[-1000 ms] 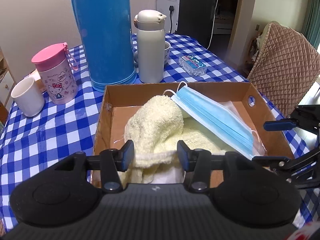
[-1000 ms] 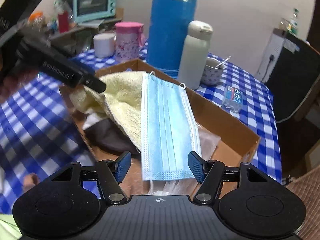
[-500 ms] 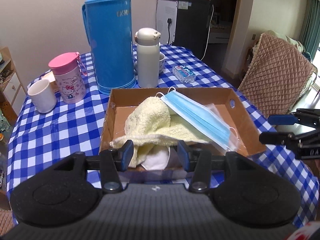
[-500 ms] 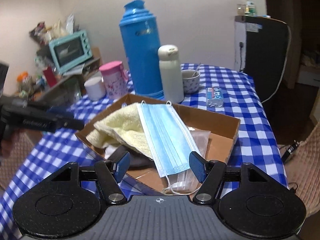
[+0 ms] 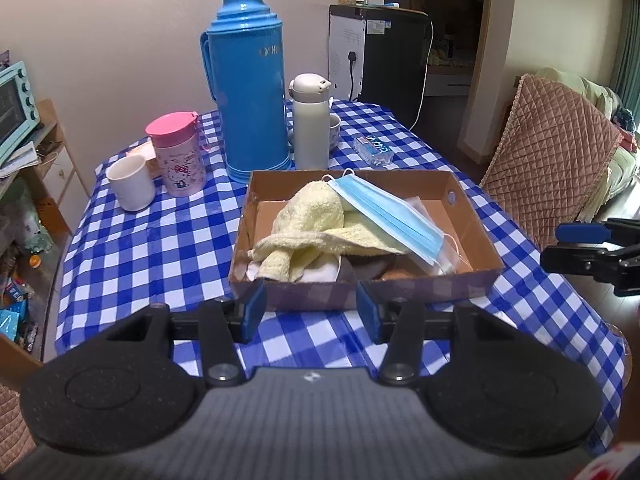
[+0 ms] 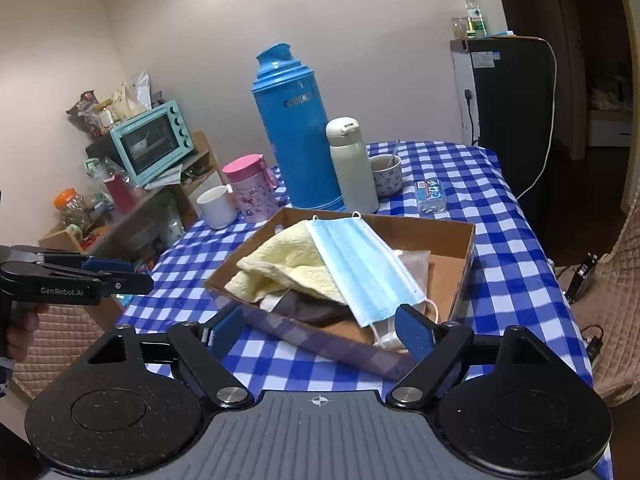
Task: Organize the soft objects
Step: 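Open both grippers to drop the towel and mask into the box, then move both grippers back from the box toward the items on the table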
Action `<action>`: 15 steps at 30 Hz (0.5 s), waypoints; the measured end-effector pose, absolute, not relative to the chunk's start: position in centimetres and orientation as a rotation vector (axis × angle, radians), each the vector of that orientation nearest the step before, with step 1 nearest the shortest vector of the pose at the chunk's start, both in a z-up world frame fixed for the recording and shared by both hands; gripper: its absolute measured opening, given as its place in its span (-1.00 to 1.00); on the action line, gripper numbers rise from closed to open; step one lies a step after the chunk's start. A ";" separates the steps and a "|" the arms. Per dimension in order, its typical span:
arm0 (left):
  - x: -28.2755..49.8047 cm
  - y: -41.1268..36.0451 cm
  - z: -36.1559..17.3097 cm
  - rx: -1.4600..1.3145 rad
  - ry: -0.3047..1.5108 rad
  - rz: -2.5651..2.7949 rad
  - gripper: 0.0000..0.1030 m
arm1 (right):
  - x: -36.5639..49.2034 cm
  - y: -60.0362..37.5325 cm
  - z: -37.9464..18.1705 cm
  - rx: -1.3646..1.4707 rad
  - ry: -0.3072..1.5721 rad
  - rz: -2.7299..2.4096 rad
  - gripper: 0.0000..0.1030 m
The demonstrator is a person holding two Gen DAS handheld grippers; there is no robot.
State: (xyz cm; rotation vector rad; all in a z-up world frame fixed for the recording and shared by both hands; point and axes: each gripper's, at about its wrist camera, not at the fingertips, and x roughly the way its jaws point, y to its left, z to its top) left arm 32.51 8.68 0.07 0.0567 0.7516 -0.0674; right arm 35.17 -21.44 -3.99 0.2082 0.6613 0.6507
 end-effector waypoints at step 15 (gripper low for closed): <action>25.0 8.1 1.0 0.056 0.784 -0.050 -0.09 | 28.9 -21.0 -2.2 0.211 0.717 0.640 0.64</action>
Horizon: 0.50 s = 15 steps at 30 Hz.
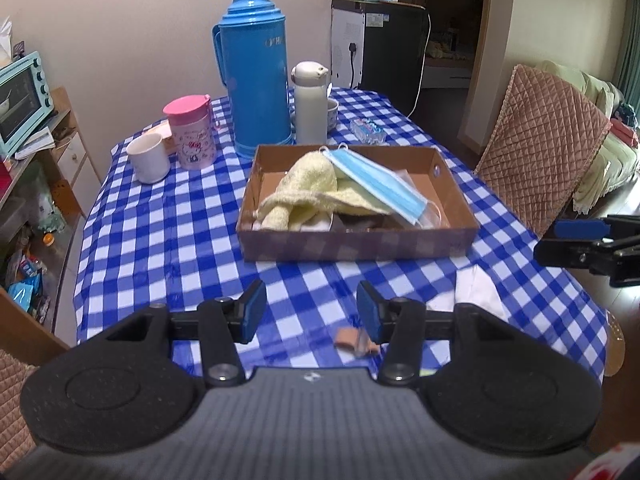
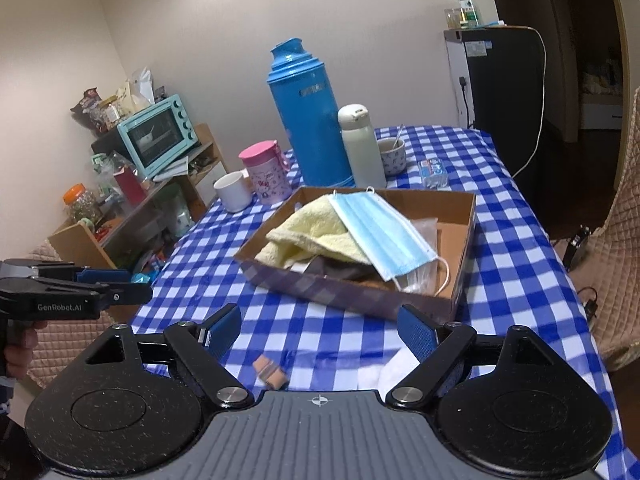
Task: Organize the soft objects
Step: 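Move both grippers back from the box toward the items on the table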
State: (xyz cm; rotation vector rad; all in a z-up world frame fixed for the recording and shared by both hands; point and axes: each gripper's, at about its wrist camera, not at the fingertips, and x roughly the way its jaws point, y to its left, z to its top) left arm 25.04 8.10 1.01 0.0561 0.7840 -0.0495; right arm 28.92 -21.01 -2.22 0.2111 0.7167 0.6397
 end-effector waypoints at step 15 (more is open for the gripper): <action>20.4 10.7 -0.2 0.009 0.846 0.025 -0.09 | 25.7 -20.2 -3.4 0.190 0.799 0.626 0.64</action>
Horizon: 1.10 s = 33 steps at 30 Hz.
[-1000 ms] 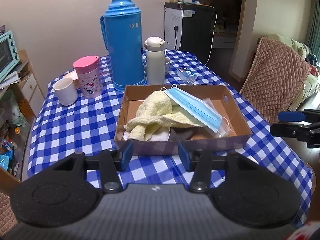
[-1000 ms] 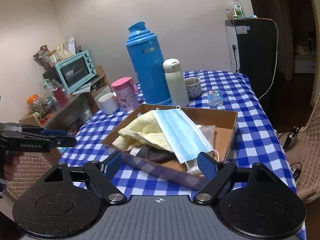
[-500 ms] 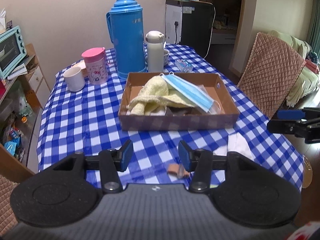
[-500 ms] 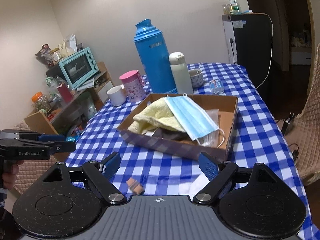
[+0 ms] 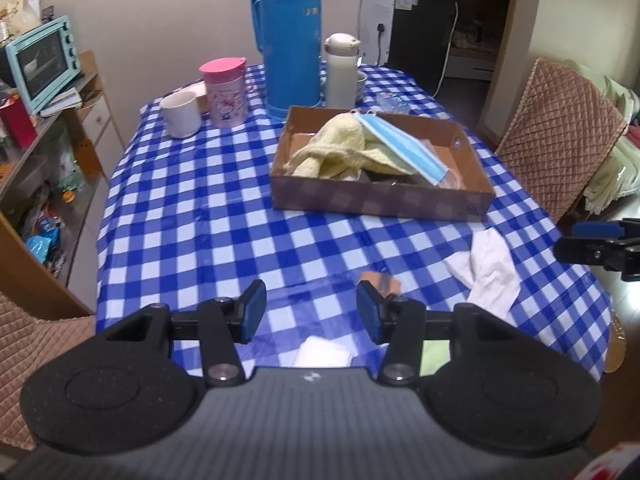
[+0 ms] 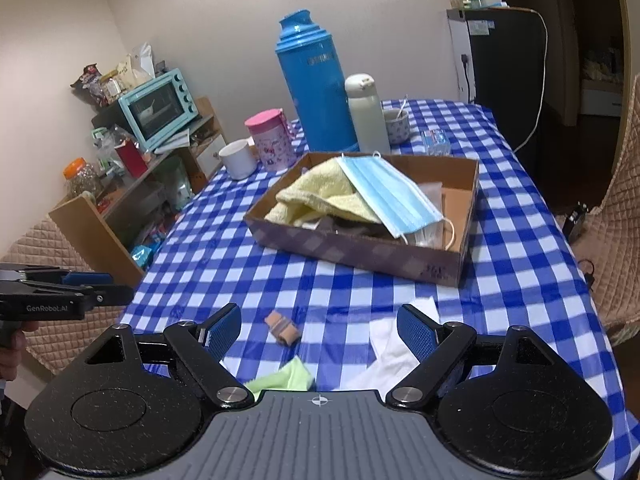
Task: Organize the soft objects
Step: 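Move both grippers back from the box toward the items on the table, then grasp the white sock with the right gripper while the left gripper approaches the white towel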
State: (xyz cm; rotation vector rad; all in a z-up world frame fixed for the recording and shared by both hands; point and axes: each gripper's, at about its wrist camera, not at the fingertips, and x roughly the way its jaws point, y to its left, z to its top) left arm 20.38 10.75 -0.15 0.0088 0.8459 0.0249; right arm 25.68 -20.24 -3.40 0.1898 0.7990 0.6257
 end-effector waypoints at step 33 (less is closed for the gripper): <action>15.7 14.7 -5.2 -0.025 0.947 0.146 -0.09 | 25.1 -22.5 -11.2 0.056 0.908 0.528 0.64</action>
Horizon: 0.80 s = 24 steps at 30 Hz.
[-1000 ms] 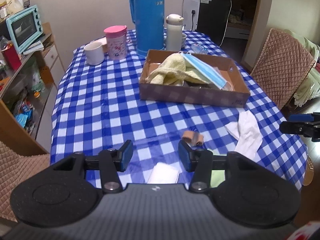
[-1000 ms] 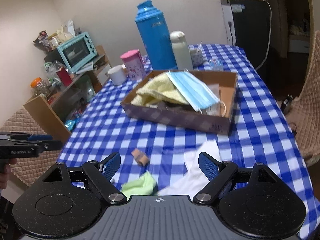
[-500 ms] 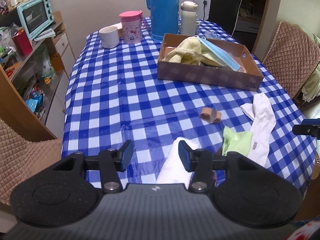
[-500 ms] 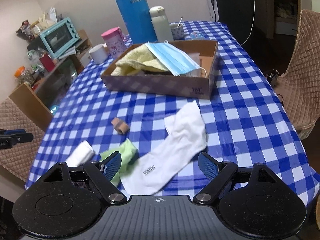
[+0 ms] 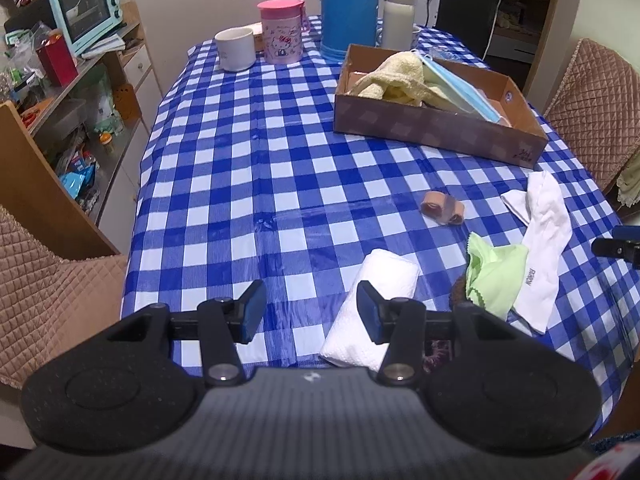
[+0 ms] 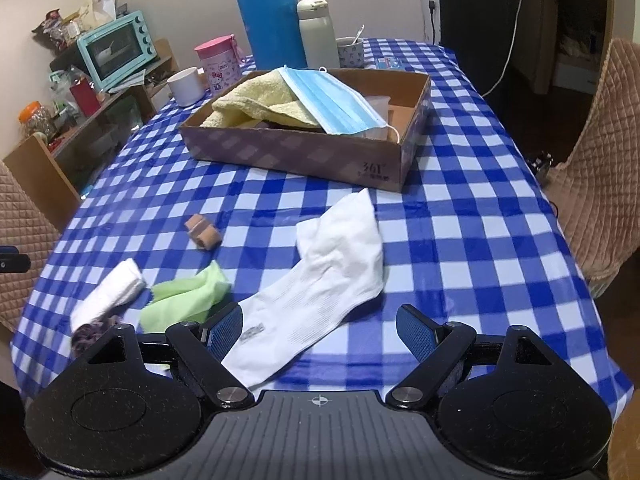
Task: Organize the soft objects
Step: 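Grasp the white sock with the right gripper while the left gripper approaches the white towel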
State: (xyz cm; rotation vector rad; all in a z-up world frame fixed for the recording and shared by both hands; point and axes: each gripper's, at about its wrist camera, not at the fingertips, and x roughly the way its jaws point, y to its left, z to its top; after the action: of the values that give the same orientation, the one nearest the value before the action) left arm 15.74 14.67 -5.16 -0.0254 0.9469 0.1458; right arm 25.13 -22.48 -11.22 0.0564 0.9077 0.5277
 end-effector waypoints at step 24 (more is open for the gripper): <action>17.3 14.2 -7.1 -0.054 0.996 0.211 -0.11 | 30.8 -22.2 -14.4 -0.057 0.837 0.664 -0.84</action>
State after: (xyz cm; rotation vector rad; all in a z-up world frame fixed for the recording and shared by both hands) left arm 17.28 14.20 -7.14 -0.0536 0.9959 0.2113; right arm 30.78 -22.21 -14.43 -0.0570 0.8374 0.6642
